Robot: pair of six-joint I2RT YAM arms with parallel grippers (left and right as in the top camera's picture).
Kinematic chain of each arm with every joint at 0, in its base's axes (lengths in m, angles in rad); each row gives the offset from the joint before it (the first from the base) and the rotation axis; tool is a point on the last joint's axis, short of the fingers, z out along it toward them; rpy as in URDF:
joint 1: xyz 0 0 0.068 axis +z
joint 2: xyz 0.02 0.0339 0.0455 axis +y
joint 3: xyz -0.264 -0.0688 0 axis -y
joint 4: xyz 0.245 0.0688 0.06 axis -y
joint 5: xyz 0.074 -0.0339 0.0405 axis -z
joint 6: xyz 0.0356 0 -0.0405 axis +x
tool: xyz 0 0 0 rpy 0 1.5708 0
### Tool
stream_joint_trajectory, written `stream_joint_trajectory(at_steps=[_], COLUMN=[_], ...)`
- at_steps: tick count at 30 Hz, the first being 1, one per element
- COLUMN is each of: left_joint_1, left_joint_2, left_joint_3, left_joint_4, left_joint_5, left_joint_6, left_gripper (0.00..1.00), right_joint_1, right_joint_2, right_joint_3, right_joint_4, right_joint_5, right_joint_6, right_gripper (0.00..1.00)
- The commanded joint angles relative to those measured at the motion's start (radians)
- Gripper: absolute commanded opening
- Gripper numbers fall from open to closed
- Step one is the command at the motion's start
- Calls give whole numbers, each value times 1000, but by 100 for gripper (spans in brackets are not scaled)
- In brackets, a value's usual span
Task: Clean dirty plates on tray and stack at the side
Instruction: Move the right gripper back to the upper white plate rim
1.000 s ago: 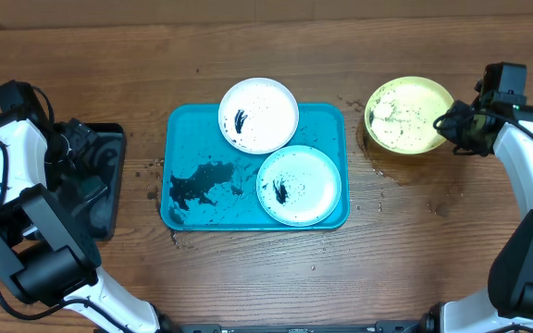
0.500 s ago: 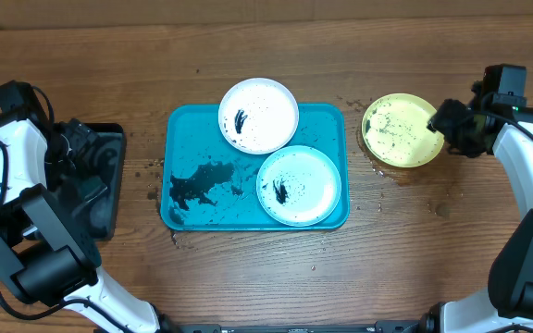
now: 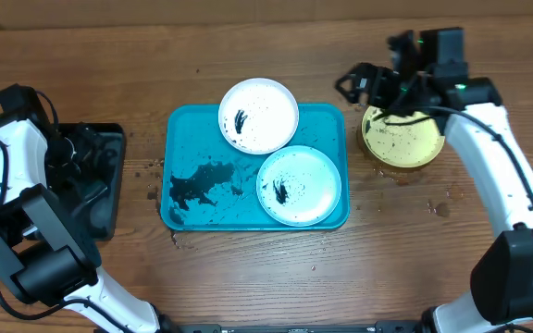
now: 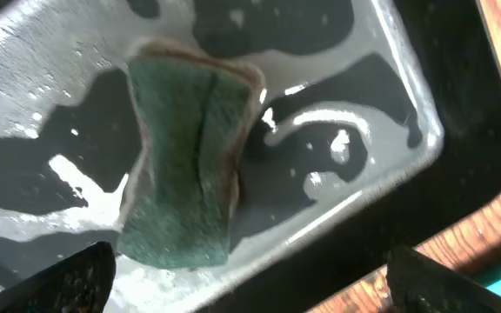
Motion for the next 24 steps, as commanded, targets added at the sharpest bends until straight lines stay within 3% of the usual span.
stream_joint_trajectory(at_steps=[1,6,11,18,24], left_joint_1=[5,5,5,5,5], left_joint_2=[0,0,0,0,0], left_joint_3=[20,20,20,20,20], left_joint_4=[-17,-41,-45,-46,-48], left_joint_5=[48,48,48,48,48], left_joint_6=[2,2,1,2,2], left_gripper=[100,100,100,100,100], right_joint_1=[47,97,166,220,275], right_joint_2=[2,29,140,291,372], right_joint_3=[31,26,26,26,26], right_joint_4=[81,242,326,364,362], right_joint_5=[19,97,368,376,354], right_joint_6=[-33,-32,75,221,233], right_gripper=[100,100,84,76,70])
